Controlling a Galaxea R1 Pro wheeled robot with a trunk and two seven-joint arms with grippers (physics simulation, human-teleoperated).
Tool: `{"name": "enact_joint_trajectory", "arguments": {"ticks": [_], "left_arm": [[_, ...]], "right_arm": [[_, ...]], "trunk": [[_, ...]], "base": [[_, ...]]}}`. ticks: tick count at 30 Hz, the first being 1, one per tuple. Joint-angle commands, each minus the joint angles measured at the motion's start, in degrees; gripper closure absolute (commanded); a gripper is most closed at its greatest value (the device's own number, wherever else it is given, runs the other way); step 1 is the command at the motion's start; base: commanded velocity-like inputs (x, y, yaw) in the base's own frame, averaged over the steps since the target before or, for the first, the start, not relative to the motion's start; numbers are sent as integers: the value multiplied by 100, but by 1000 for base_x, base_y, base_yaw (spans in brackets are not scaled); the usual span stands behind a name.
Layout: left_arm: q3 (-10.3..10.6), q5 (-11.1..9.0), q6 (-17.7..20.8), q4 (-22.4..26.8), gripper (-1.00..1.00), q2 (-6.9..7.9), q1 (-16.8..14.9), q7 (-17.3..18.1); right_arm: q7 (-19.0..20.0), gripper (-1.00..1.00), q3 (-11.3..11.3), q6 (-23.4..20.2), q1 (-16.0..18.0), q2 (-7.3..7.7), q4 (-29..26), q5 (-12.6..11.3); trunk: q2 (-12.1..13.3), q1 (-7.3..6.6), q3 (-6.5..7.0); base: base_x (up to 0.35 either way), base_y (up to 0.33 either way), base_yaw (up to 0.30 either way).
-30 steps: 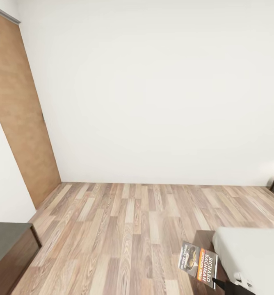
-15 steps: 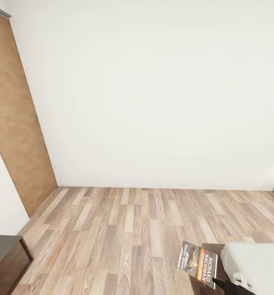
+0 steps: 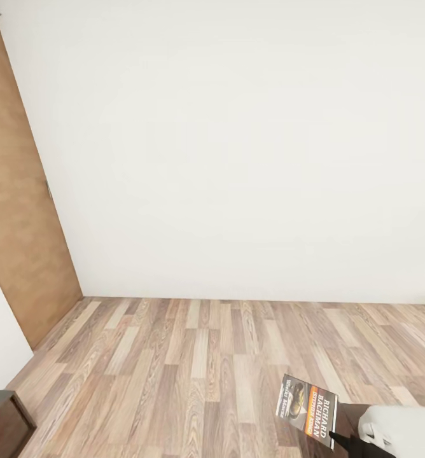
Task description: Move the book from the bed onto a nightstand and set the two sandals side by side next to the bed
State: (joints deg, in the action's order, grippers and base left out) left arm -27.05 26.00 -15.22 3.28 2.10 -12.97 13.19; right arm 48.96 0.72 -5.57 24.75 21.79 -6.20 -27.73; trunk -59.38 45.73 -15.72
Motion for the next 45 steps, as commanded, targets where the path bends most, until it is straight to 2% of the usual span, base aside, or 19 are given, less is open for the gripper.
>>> {"name": "enact_joint_trajectory", "arguments": {"ticks": [1,45], "left_arm": [[-50,46,-17,-3,-100,1,-4,19],[-55,36,-25,-11,-100,2,-4,26]], "right_arm": [[14,100,33,-56,4,3,-4,-48],[-10,100,29,-41,4,-30,4,-48]], "trunk": [[-4,4,-7],[-4,4,-7]], "base": [[330,0,0],[330,0,0]]}}
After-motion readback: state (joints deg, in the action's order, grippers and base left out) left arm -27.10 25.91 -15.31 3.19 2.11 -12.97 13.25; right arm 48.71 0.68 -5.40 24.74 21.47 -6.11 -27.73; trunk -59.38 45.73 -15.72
